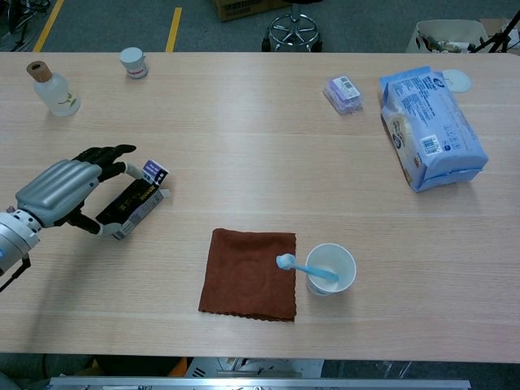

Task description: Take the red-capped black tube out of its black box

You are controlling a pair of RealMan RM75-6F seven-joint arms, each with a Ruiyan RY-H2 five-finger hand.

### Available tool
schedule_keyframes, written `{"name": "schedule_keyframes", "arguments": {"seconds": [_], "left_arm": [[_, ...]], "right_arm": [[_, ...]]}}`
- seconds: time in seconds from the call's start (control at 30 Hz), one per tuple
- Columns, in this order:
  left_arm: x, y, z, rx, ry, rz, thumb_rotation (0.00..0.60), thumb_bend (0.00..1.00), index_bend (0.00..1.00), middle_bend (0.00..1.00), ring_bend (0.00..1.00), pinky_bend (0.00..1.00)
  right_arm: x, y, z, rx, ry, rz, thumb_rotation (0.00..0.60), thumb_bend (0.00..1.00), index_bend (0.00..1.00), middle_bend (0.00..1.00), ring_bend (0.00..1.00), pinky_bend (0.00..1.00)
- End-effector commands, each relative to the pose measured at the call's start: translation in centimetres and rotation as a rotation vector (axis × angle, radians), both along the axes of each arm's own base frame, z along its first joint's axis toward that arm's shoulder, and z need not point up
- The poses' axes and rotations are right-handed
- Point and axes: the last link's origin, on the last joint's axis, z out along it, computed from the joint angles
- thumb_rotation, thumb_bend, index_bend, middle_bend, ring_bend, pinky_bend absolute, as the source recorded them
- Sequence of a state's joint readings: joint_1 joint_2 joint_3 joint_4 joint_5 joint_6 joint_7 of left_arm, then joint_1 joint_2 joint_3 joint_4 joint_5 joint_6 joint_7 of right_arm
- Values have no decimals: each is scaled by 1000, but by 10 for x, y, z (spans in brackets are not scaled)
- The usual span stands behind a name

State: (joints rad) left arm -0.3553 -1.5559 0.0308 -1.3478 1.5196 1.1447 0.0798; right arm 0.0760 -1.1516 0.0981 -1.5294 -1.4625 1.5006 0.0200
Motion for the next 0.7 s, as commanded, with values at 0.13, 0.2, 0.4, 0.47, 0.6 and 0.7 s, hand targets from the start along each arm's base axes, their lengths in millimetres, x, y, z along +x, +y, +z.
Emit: {"name": "schedule_keyframes", "arguments": {"seconds": [0.13, 0.2, 0.4, 0.47, 0.6, 0.7], "left_arm": [[1, 0, -4, -8, -10, -4, 600, 163, 240, 0, 0, 43], [2, 0, -6, -11, -14, -8, 600, 163, 240, 0, 0, 43], [2, 0, -10, -23, -13, -8, 600, 163, 239, 0, 0, 43], [2, 0, -12, -26, -14, -6, 600, 163, 239, 0, 0, 43], [1, 0, -13, -29, -11, -4, 600, 163, 239, 0, 0, 43], [-2, 1, -13, -27, -7, 3, 600, 163, 239, 0, 0, 43]], "right_arm": [[-1, 1, 0, -2, -1, -4, 600, 251, 134, 130, 78, 308], [-2, 1, 0, -2, -1, -6, 600, 251, 134, 130, 78, 308], [-3, 1, 1, -4, -2, -11, 600, 251, 134, 130, 78, 308], [-4, 2, 1, -5, -4, -14, 600, 251, 134, 129, 78, 308], [-5, 2, 1, -6, -5, -16, 600, 252, 134, 130, 78, 308], [-6, 3, 1, -6, -6, -17, 600, 252, 134, 130, 78, 308]]}}
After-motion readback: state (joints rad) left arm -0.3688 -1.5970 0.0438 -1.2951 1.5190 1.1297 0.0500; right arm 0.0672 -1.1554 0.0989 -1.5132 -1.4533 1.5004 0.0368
